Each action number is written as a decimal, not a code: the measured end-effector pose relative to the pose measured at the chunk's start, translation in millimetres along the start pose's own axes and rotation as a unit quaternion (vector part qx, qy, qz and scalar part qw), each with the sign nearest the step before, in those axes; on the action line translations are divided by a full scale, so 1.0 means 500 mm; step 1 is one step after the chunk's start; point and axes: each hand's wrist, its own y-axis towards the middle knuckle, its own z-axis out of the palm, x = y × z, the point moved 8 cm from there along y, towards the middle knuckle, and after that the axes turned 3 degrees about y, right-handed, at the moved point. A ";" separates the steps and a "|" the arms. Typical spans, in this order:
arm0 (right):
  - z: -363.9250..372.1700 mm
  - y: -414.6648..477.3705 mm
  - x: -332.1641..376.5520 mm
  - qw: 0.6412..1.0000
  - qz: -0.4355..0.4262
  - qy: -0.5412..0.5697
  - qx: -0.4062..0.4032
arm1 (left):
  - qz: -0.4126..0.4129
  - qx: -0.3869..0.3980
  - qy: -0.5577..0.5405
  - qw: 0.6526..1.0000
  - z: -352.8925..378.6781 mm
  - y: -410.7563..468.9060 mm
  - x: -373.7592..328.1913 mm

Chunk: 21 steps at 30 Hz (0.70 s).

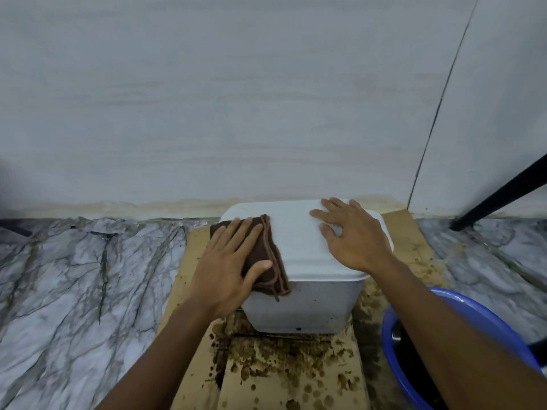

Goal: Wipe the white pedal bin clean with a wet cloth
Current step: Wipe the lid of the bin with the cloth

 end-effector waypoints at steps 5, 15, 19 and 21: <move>0.005 0.012 -0.012 1.000 0.017 0.004 0.023 | 0.018 -0.005 0.035 0.999 0.021 0.044 -0.092; -0.034 0.012 -0.042 0.990 -0.025 0.081 0.110 | 0.073 0.001 0.003 0.997 0.006 0.047 -0.067; -0.038 0.009 -0.043 0.993 -0.021 0.107 0.052 | 0.056 0.005 0.024 0.998 0.014 0.071 -0.119; -0.050 0.006 -0.057 0.987 -0.007 0.158 0.035 | 0.073 0.004 0.023 0.997 0.022 0.093 -0.188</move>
